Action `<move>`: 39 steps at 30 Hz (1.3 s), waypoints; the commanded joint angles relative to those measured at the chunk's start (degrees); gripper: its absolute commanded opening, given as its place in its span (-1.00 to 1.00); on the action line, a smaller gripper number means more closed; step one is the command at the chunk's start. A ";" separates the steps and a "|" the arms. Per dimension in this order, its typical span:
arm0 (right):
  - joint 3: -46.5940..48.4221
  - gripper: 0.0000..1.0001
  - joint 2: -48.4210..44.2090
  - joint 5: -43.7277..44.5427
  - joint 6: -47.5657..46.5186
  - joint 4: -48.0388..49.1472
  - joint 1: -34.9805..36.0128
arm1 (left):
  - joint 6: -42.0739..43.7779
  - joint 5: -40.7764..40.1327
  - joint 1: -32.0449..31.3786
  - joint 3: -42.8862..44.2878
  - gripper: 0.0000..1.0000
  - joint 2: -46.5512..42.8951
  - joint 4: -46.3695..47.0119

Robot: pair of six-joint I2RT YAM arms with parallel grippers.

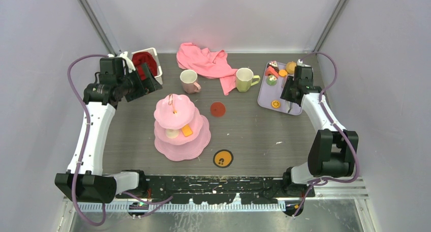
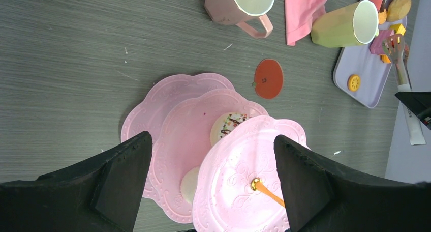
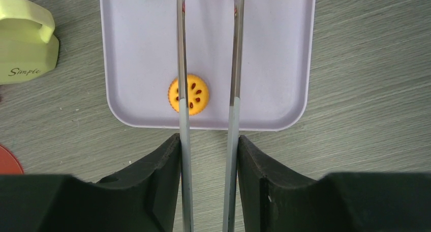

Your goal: Serve the afternoon tea

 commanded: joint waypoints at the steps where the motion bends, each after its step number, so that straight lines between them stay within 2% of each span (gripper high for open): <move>1: 1.37 -0.07 -0.23 0.81 -0.06 2.29 0.37 | 0.40 0.93 0.22 0.25 0.77 -1.45 1.96; 22: 2.09 -0.07 -1.03 0.92 0.22 1.86 1.00 | 0.49 0.95 0.21 0.68 0.78 -0.83 1.97; 35: 5.50 -0.07 4.00 1.68 -0.32 2.07 1.11 | 0.92 0.32 0.22 0.69 0.78 -1.01 1.46; 39: 5.26 -0.13 4.41 2.54 -0.30 2.45 1.11 | 0.92 0.30 0.22 0.71 0.78 -1.30 1.37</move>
